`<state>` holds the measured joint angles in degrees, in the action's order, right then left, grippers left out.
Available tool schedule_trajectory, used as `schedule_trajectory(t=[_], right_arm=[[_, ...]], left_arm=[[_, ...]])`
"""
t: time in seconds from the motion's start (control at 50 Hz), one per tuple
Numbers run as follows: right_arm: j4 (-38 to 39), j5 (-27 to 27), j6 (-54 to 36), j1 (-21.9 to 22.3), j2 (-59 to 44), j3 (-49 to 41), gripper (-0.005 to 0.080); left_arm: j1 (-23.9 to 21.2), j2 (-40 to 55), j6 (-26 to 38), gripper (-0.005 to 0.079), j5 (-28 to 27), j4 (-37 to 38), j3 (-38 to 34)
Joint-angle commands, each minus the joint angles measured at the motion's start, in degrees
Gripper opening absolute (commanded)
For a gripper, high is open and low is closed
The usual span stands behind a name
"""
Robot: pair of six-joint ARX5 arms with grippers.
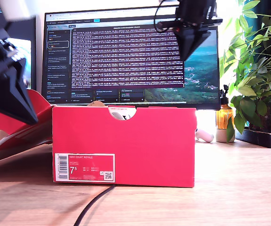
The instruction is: Pack the blue shoes by picking the first shoe and placing it inside the red shoebox, left side, then picking and rotating the second shoe and placing it in the shoebox
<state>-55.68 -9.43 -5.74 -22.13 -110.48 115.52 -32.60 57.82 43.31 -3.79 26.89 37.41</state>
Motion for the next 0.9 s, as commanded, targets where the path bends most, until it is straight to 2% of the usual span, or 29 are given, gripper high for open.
schedule_trajectory(t=[0.0,0.12,0.26,0.4,0.54,0.64,0.72,0.8,0.88], right_arm=[[-0.6,0.1,1.3,1.6,-0.7,-0.5,-0.0008],[-1.2,0.0,2.4,3.1,-0.3,-1.9,-0.0008],[1.4,-0.2,2.8,4.3,2.0,-7.7,-0.0008],[7.5,-0.5,2.9,5.0,8.0,-19.1,-0.0008],[14.5,-3.4,4.6,6.7,15.2,-31.2,-0.0008],[17.3,-3.6,6.2,8.2,20.0,-36.4,-0.0008],[15.3,-3.7,7.9,9.1,22.3,-36.9,-0.0008],[12.3,-3.8,8.5,9.6,23.9,-36.9,-0.0008],[11.8,-4.9,9.6,9.6,25.1,-36.9,-0.0008]], left_arm=[[-0.2,-2.3,-2.6,-0.0011,-0.3,-0.3,0.1],[0.2,-4.8,-4.3,-0.0011,-0.2,-0.3,0.1],[2.4,-6.2,-4.3,-0.0011,-0.3,-0.3,0.1],[4.4,-6.2,-4.4,-0.0011,-0.3,-0.8,0.1],[6.6,-6.2,-6.0,-0.0011,-0.3,-3.1,0.1],[7.4,-6.2,-7.5,-0.0011,-0.2,-3.8,0.1],[7.5,-6.2,-7.6,-0.0011,0.2,-2.3,0.1],[7.6,-6.2,-10.5,-0.0011,1.0,1.0,0.1],[8.6,-6.1,-14.6,-0.0011,-1.9,1.1,0.1]])
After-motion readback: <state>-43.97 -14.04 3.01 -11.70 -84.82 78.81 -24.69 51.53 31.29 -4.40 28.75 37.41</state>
